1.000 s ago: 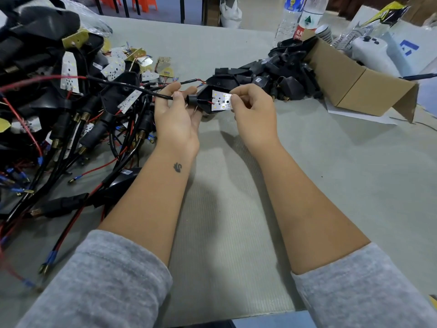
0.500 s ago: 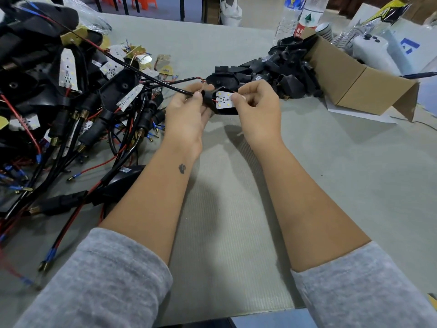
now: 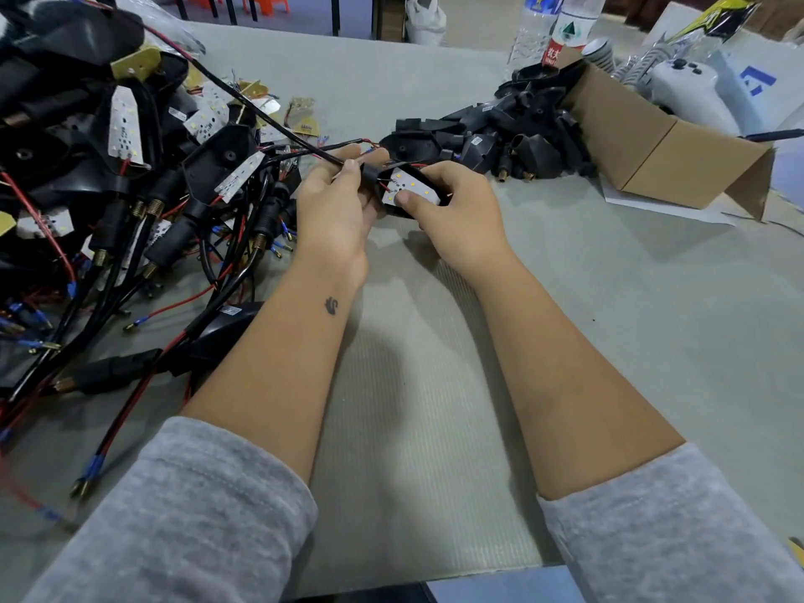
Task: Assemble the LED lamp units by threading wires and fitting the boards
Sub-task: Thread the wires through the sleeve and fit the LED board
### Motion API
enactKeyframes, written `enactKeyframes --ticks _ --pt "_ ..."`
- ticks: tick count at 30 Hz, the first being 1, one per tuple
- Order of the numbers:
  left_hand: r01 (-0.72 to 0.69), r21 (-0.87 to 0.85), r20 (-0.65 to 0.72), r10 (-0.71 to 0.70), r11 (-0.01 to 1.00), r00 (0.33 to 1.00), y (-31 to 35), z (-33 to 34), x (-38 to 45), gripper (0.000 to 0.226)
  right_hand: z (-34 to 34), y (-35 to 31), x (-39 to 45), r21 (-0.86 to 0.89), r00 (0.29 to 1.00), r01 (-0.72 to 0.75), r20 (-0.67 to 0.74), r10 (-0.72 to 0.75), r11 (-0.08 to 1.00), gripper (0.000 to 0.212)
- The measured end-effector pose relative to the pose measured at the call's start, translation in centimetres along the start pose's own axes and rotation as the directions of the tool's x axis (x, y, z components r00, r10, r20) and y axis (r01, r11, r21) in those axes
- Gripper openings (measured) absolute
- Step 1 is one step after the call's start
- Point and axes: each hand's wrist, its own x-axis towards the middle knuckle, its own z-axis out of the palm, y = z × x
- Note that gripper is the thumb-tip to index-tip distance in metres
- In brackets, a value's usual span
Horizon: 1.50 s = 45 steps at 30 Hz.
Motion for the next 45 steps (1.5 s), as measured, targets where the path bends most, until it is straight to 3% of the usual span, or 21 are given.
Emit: enactKeyframes --ticks 2,4,6,9,11,16,19,24,27,30,36,38,40,42,45 --pt "0.007 0.006 -0.005 -0.007 1.0 1.0 0.1 0.0 0.0 0.024 0.0 0.0 0.0 -0.005 1.0 -0.001 0.002 0.001 1.0 0.01" --pt "0.023 0.034 -0.008 -0.023 0.999 1.0 0.1 0.0 0.0 0.025 -0.1 0.0 -0.1 0.035 0.999 0.006 0.045 -0.007 0.999 0.023" --pt "0.045 0.077 -0.014 -0.044 0.996 0.999 0.1 0.0 -0.1 0.025 0.0 -0.4 -0.3 0.173 0.993 -0.022 0.114 0.003 0.985 0.04" --pt "0.068 0.071 -0.019 -0.067 0.995 0.998 0.2 0.0 0.1 0.025 -0.2 -0.9 -0.2 0.454 0.977 -0.188 0.178 0.118 0.871 0.042" --pt "0.075 0.049 0.008 -0.076 0.996 0.997 0.3 -0.1 0.0 0.026 -0.7 -0.8 0.1 0.464 0.969 -0.235 0.177 0.17 0.854 0.048" --pt "0.151 0.241 0.232 -0.208 0.959 0.95 0.6 0.3 -1.3 0.03 -1.0 -0.7 0.4 0.482 0.968 -0.246 0.161 0.191 0.841 0.043" --pt "0.079 0.46 0.358 -0.267 0.884 0.895 0.6 0.6 -2.1 0.042 -0.9 -0.7 0.3 0.569 0.971 -0.24 0.142 0.193 0.787 0.033" --pt "-0.033 0.693 0.288 -0.234 0.72 0.929 0.4 1.0 -2.3 0.029 -1.2 -0.6 0.1 0.56 0.977 -0.211 0.122 0.173 0.801 0.029" --pt "-0.103 0.784 0.26 -0.173 0.613 0.95 -0.4 0.9 -2.0 0.027 -0.9 -0.6 0.1 0.454 0.979 -0.197 0.042 0.2 0.869 0.03" --pt "-0.165 0.825 0.251 -0.089 0.54 0.964 -1.1 0.8 -1.9 0.044 -0.7 -0.6 0.0 0.362 0.981 -0.183 0.001 0.196 0.914 0.031" --pt "-0.216 0.884 0.215 0.051 0.414 0.975 -1.1 0.4 -1.6 0.056 -0.5 -0.6 0.1 0.324 0.97 -0.212 -0.042 0.238 0.922 0.031" --pt "-0.163 0.864 0.15 0.065 0.477 0.987 -0.8 0.2 -1.4 0.06 -0.6 -0.6 0.2 0.301 0.975 -0.208 -0.016 0.223 0.931 0.029" --pt "-0.074 0.79 0.063 0.039 0.608 0.997 -0.4 -0.1 -0.8 0.056 -0.7 -0.7 0.1 0.232 0.983 -0.183 0.043 0.178 0.955 0.028" --pt "0.01 0.643 -0.013 -0.003 0.766 1.0 -0.1 -0.1 -0.3 0.047 -0.7 -0.9 0.1 0.172 0.985 -0.138 0.131 0.116 0.975 0.028" --pt "0.069 0.4 -0.042 -0.057 0.914 0.997 0.4 -0.1 -0.1 0.043 -0.6 -1.0 0.0 0.12 0.96 -0.104 0.27 0.068 0.987 0.026"
